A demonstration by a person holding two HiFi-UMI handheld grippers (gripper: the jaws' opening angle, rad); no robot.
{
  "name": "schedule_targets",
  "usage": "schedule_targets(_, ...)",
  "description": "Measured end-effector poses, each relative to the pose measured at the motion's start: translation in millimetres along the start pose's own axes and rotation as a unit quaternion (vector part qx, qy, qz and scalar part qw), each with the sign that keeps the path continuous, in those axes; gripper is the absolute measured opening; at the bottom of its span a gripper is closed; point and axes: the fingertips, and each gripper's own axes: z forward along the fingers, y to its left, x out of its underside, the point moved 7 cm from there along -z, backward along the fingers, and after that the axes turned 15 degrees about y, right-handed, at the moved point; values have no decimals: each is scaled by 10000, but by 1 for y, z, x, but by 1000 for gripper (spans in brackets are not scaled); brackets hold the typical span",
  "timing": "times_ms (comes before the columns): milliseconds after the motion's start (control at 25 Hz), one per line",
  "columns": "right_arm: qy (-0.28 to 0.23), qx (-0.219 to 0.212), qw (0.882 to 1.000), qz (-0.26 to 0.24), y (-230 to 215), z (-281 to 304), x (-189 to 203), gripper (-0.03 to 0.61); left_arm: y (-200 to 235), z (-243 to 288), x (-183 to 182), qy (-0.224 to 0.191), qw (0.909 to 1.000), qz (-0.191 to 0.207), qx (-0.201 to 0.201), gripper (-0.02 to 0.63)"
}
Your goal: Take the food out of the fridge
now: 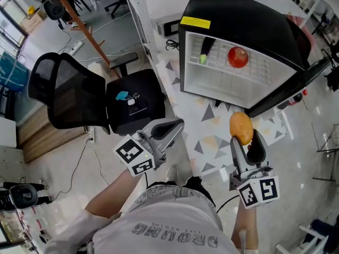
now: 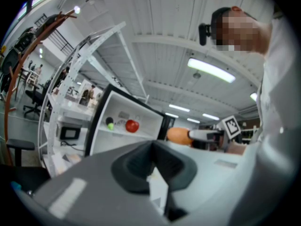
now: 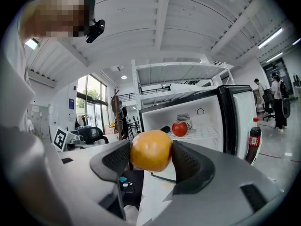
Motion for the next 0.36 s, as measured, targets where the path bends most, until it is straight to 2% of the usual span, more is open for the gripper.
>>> schedule_targets(360, 10, -11, 10000, -7, -3, 0, 0, 273, -1, 3, -2, 0, 10000, 12, -11, 6)
